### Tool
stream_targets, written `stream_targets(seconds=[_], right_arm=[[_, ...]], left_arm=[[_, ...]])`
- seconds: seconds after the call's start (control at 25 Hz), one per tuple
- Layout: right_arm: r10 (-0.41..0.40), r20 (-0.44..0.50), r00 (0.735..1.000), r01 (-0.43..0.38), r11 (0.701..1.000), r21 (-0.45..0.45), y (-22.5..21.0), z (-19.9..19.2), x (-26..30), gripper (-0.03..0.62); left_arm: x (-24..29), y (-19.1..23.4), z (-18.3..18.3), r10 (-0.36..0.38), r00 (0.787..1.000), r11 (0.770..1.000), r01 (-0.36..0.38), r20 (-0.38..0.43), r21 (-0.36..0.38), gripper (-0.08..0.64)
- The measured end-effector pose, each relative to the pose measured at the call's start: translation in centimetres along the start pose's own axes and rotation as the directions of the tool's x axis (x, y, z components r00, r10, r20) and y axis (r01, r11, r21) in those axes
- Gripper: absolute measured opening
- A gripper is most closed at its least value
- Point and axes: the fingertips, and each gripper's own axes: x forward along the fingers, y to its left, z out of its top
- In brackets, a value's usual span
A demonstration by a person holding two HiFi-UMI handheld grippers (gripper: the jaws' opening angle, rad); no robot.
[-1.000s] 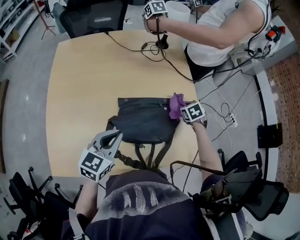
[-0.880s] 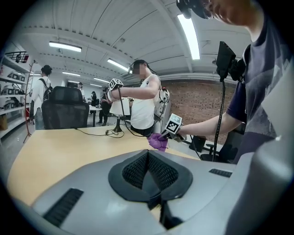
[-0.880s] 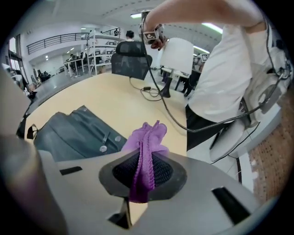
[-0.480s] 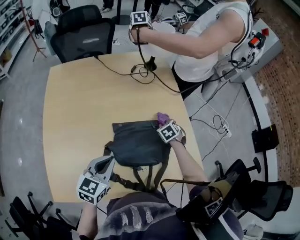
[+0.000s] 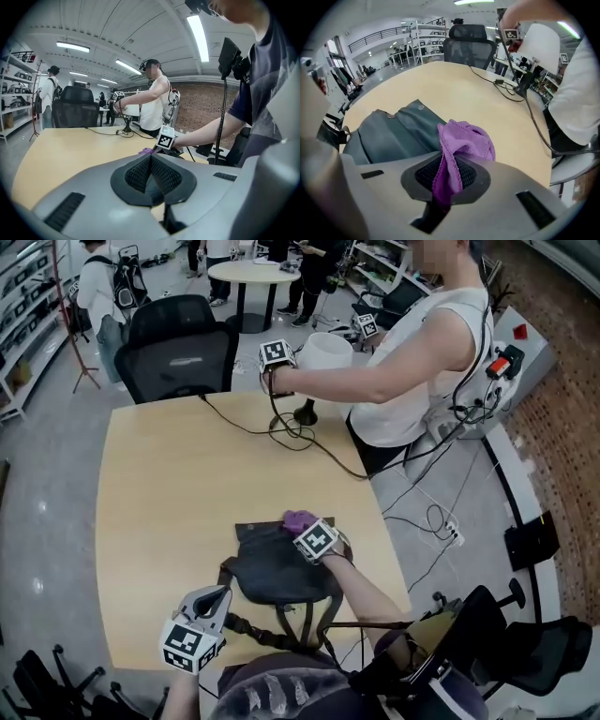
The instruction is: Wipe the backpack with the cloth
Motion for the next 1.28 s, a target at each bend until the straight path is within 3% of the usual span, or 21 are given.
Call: stream_targets(seconds=[0.2, 0.56, 0.68, 0.8, 0.88, 0.92, 0.96, 1.0, 1.08, 1.12, 1.16, 1.2, 1.24, 1.28], right_arm=[[0.076, 0.04, 0.996, -0.076, 0.997, -0.015, 2.9, 3.6, -0.5, 0.029], [0.224, 0.119, 0.967, -0.225, 0.974, -0.002, 9.2, 7.6, 1.8, 0.029], [0.31, 0.157, 0.938, -0.308, 0.951, -0.034, 12.3, 9.4, 1.6, 0.03], [0.432, 0.26, 0.863, -0.445, 0.896, -0.014, 15.1, 11.7, 0.0, 0.029], [0.512, 0.363, 0.779, -0.563, 0.825, 0.043, 16.4, 13.5, -2.0, 0.029], [0.552, 0.42, 0.721, -0.633, 0.771, 0.073, 17.0, 14.4, -3.4, 0.029], [0.59, 0.48, 0.649, -0.709, 0.698, 0.1, 17.5, 15.2, -5.1, 0.03], [0.622, 0.541, 0.566, -0.786, 0.605, 0.127, 18.0, 15.9, -6.9, 0.029], [0.653, 0.641, 0.403, -0.902, 0.4, 0.161, 18.9, 16.6, -10.2, 0.03], [0.659, 0.668, 0.345, -0.933, 0.318, 0.169, 19.2, 16.5, -11.1, 0.029], [0.664, 0.672, 0.328, -0.943, 0.277, 0.186, 19.5, 16.1, -11.1, 0.029], [0.67, 0.648, 0.362, -0.931, 0.289, 0.221, 19.6, 15.1, -10.3, 0.029], [0.673, 0.599, 0.434, -0.901, 0.347, 0.262, 19.6, 13.7, -8.9, 0.03], [0.666, 0.536, 0.519, -0.854, 0.43, 0.292, 19.4, 12.1, -7.4, 0.029]], left_arm=[[-0.3, 0.5, 1.5, 0.008, 0.999, 1.0, -0.009, 0.04, 0.019, 0.008], [-2.4, 1.4, -0.9, 0.061, 0.998, 0.998, -0.06, 0.016, -0.028, 0.009], [-3.2, 1.6, -1.2, 0.08, 0.997, 0.996, -0.079, 0.015, -0.033, 0.008], [-3.7, 1.8, -1.2, 0.089, 0.996, 0.995, -0.089, 0.018, -0.035, 0.008], [-4.0, 2.0, -1.3, 0.094, 0.995, 0.995, -0.093, 0.02, -0.035, 0.008], [-4.1, 2.1, -1.3, 0.095, 0.995, 0.995, -0.095, 0.022, -0.035, 0.008], [-4.2, 2.2, -1.3, 0.095, 0.995, 0.995, -0.095, 0.024, -0.035, 0.008], [-4.2, 2.2, -1.3, 0.094, 0.995, 0.995, -0.093, 0.026, -0.034, 0.008], [-4.2, 2.2, -1.4, 0.085, 0.996, 0.996, -0.084, 0.026, -0.033, 0.008], [-4.1, 2.2, -1.5, 0.079, 0.997, 0.996, -0.078, 0.024, -0.032, 0.008], [-3.9, 2.2, -1.5, 0.072, 0.997, 0.997, -0.071, 0.022, -0.031, 0.009], [-3.7, 2.1, -1.5, 0.065, 0.998, 0.998, -0.064, 0.019, -0.029, 0.008], [-3.4, 1.9, -1.5, 0.058, 0.998, 0.998, -0.057, 0.017, -0.026, 0.008], [-3.2, 1.7, -1.5, 0.051, 0.999, 0.998, -0.05, 0.016, -0.023, 0.008]])
